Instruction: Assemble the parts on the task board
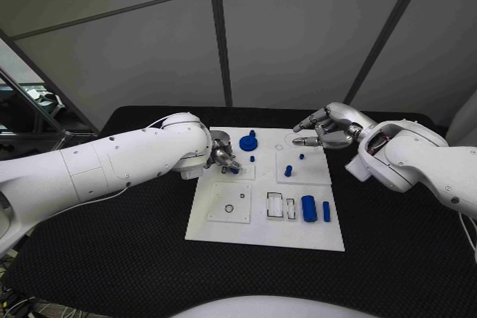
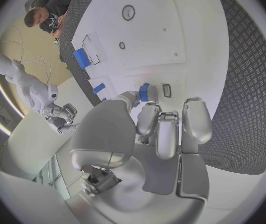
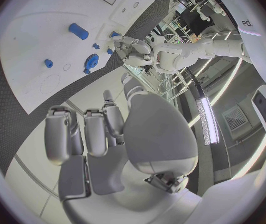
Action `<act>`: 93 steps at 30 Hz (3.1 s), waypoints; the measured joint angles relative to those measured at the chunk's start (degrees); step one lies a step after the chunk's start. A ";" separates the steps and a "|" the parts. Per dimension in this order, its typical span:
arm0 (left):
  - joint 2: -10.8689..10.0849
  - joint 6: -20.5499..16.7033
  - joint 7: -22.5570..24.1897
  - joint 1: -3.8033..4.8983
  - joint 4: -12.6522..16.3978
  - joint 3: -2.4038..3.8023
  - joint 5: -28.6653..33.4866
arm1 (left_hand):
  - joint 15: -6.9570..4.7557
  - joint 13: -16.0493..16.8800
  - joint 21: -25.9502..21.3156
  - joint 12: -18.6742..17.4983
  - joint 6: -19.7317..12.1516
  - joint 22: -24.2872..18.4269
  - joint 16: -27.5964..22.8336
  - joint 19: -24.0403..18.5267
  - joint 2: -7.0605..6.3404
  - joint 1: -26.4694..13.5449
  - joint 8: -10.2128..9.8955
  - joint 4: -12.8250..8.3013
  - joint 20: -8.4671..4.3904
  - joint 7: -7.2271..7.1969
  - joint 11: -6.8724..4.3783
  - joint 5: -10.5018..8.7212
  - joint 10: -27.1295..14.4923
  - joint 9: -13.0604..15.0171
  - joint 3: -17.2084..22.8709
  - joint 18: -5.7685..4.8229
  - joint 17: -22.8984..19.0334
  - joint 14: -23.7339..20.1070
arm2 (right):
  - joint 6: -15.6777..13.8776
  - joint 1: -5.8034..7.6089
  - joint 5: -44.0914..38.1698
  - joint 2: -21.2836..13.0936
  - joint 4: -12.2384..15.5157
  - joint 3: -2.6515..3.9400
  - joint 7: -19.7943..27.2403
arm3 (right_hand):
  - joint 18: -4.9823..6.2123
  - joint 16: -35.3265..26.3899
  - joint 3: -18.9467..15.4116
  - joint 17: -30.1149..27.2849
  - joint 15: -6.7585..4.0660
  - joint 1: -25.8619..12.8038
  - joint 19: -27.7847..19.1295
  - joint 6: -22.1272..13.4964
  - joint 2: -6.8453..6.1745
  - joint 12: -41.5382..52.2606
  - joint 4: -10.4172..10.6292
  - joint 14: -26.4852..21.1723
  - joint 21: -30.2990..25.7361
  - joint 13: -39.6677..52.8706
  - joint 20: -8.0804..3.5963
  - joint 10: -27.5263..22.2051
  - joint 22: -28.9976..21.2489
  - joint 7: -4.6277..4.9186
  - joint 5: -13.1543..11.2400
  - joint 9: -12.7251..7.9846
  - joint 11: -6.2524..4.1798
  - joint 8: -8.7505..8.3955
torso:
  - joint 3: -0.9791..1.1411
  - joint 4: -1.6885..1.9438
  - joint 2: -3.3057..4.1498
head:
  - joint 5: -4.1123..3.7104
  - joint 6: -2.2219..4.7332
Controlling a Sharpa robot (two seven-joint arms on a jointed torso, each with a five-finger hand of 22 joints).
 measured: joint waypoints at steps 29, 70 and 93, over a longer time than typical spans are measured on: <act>-0.18 -0.80 0.00 -0.29 0.27 -0.02 -0.18 | -0.02 0.00 0.23 0.29 0.61 0.59 0.45 0.21 -0.06 -2.32 -0.15 -1.57 -0.21 -0.22 0.08 -0.40 0.10 1.28 1.89 -0.64 0.00 0.03 | 0.21 -0.01 -0.05 0.14 -0.19 0.00 0.05 | -0.01 0.00 0.00 0.00 0.00 0.00 0.00 0.00 0.00 0.00 0.00 0.00 0.00 -0.01 0.00 0.00 0.00 0.00 0.00 -0.04 0.00 0.01 | 0.01 0.08 -0.06 | 0.25 -0.31; 0.00 -6.37 0.77 -1.51 0.31 0.13 -2.02 | -0.39 0.01 0.56 0.67 1.00 1.33 0.45 0.61 0.20 -2.49 -0.34 -1.58 -0.20 -0.38 0.05 0.38 0.32 1.97 1.89 -2.23 0.00 0.00 | 0.58 -0.02 -1.26 0.55 -0.76 -0.01 0.17 | 0.00 0.00 -0.16 0.05 0.00 -0.30 0.00 0.00 0.30 0.00 -0.16 0.00 0.00 -0.01 0.00 0.00 0.00 0.00 0.00 -0.03 0.00 0.01 | 0.02 -0.04 -0.02 | 0.60 -0.76; -0.52 -4.78 0.87 -1.70 1.16 0.13 -2.47 | -0.51 0.01 0.56 0.67 1.33 1.26 0.65 0.83 0.08 -3.37 -0.17 -1.59 -0.41 -0.32 0.10 4.03 0.30 3.32 1.90 -2.23 0.00 0.15 | 1.08 -0.02 -1.35 0.58 -0.91 -0.01 0.19 | 0.00 0.00 -0.16 0.16 0.00 -0.30 0.00 0.00 0.30 0.00 -0.16 0.00 0.00 0.12 0.00 0.00 0.00 0.00 0.00 -0.07 0.00 0.02 | 0.03 0.01 -0.02 | 0.70 -0.94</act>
